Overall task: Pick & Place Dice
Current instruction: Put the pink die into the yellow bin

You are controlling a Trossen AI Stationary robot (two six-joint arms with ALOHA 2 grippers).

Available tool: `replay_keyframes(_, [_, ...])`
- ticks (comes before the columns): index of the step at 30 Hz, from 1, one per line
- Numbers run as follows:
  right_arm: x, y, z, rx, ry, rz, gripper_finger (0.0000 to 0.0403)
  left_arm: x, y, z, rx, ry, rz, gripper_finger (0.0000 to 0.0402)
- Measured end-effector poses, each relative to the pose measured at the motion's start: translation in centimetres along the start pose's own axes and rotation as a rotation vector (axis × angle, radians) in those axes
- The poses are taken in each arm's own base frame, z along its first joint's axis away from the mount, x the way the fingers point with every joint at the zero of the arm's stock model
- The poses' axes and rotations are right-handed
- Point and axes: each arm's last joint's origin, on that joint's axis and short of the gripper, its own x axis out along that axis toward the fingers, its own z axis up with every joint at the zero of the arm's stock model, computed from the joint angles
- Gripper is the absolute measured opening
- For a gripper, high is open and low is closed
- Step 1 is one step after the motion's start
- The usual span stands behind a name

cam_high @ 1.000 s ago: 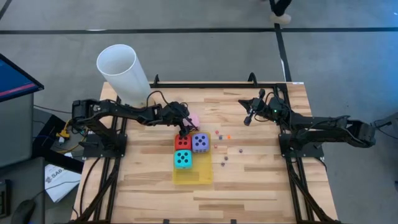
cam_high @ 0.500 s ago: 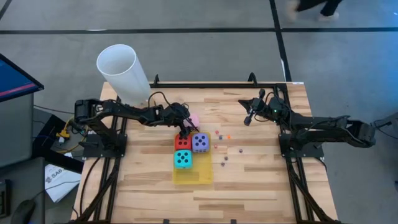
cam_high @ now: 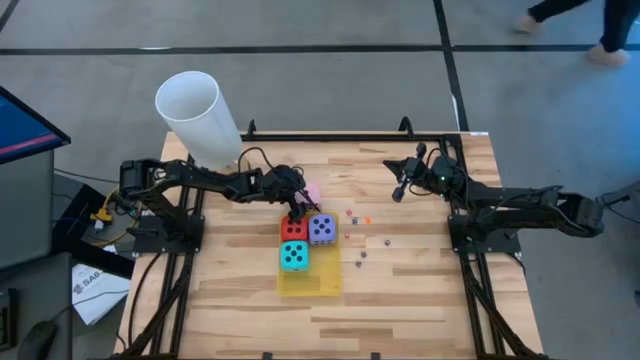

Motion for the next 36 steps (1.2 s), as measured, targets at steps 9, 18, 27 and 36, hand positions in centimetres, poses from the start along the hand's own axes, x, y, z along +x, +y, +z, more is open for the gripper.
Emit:
replay_keyframes(9, [0.0, 0.0, 0.0, 0.000, 0.001, 0.001, 0.0006, 0.0, 0.0, 0.1, 0.008, -0.010, -0.009, 0.0382])
replay_keyframes(18, [0.0, 0.0, 0.0, 0.000, 0.001, 0.001, 0.0006, -0.1, -0.1, 1.0, 0.063, -0.105, -0.010, 0.0382])
replay_keyframes(27, [0.0, 0.0, 0.0, 0.000, 0.001, 0.001, 0.0006, -1.8, -0.1, 2.9, 0.137, -0.258, -0.006, 0.0387])
replay_keyframes(36, [0.0, 0.0, 0.0, 0.000, 0.001, 0.000, 0.0006, -8.4, 0.1, 6.0, 0.111, -0.503, -0.014, 0.0386])
